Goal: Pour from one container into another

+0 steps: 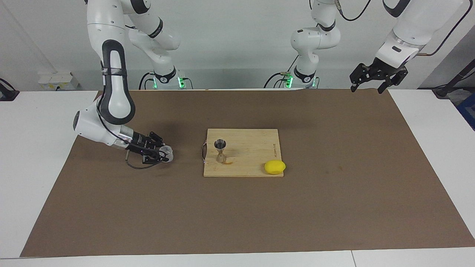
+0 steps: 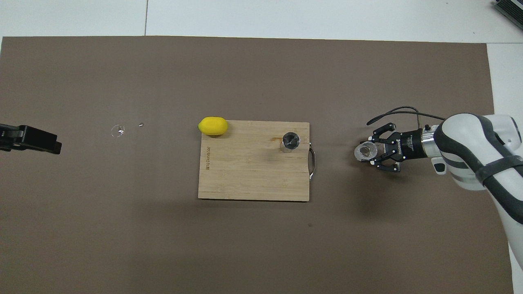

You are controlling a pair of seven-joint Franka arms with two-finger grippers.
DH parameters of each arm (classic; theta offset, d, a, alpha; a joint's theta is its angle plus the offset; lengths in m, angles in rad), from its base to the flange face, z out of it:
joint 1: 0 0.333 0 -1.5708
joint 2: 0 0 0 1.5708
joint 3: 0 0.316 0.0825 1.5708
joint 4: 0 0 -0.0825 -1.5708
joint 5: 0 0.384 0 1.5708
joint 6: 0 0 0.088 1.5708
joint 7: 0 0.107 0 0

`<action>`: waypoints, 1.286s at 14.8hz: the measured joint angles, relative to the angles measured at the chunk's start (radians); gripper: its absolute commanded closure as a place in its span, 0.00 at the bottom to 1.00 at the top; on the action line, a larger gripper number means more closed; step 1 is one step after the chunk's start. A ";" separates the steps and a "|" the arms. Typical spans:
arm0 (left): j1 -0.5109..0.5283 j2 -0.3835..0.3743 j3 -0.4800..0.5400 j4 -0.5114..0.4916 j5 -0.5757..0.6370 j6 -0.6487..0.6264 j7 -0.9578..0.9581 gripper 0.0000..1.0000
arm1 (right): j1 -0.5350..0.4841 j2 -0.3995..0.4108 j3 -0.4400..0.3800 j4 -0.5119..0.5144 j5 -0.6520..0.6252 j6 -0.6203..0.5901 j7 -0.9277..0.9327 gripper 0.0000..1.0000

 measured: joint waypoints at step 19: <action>0.000 0.000 0.000 0.000 0.000 0.000 0.000 0.00 | 0.089 -0.164 0.010 0.041 -0.538 0.022 -0.158 0.00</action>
